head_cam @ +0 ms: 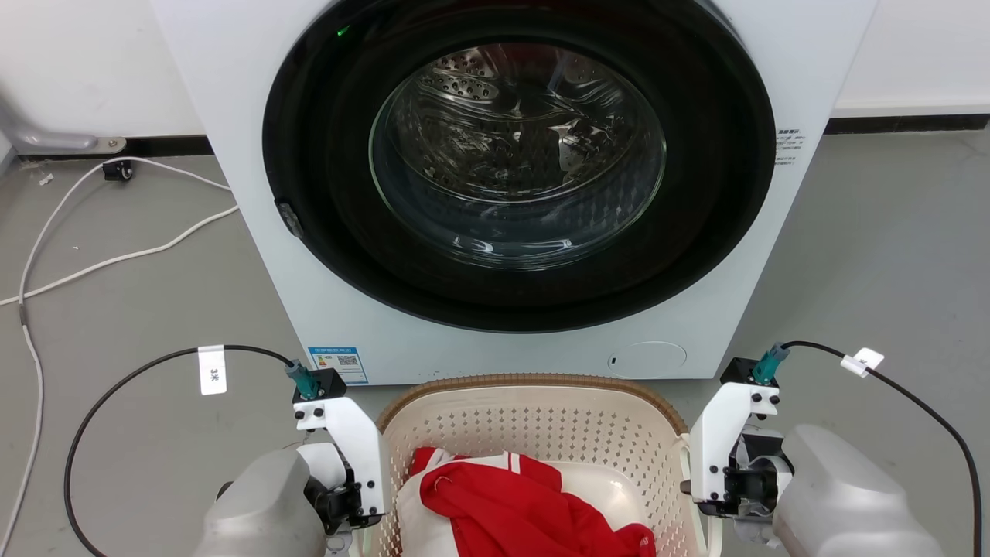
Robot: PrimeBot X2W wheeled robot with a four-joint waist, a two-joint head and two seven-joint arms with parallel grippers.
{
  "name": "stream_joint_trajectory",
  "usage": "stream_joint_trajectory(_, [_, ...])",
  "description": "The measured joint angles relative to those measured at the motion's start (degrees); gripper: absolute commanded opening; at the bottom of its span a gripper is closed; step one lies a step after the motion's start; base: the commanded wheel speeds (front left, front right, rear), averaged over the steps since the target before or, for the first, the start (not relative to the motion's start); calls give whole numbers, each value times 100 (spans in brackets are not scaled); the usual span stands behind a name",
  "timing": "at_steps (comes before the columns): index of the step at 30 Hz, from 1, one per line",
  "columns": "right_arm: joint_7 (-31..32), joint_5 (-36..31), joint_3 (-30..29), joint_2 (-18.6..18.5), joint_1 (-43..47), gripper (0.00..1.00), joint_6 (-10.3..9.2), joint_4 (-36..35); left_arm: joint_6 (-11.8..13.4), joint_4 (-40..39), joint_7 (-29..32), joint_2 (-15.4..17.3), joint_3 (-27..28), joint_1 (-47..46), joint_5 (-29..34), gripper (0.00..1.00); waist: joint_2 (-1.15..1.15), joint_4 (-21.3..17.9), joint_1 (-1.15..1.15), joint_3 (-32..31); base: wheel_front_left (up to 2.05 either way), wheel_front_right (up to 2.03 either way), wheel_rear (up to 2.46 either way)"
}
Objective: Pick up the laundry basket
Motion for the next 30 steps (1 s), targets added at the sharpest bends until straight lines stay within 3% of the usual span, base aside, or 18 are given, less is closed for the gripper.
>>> stream_joint_trajectory(30, [-87,-66,-81,1,-2,0,0,0,0,25,-100,13,-160,-59,-152,0,0,-3,0,14,0,0,0])
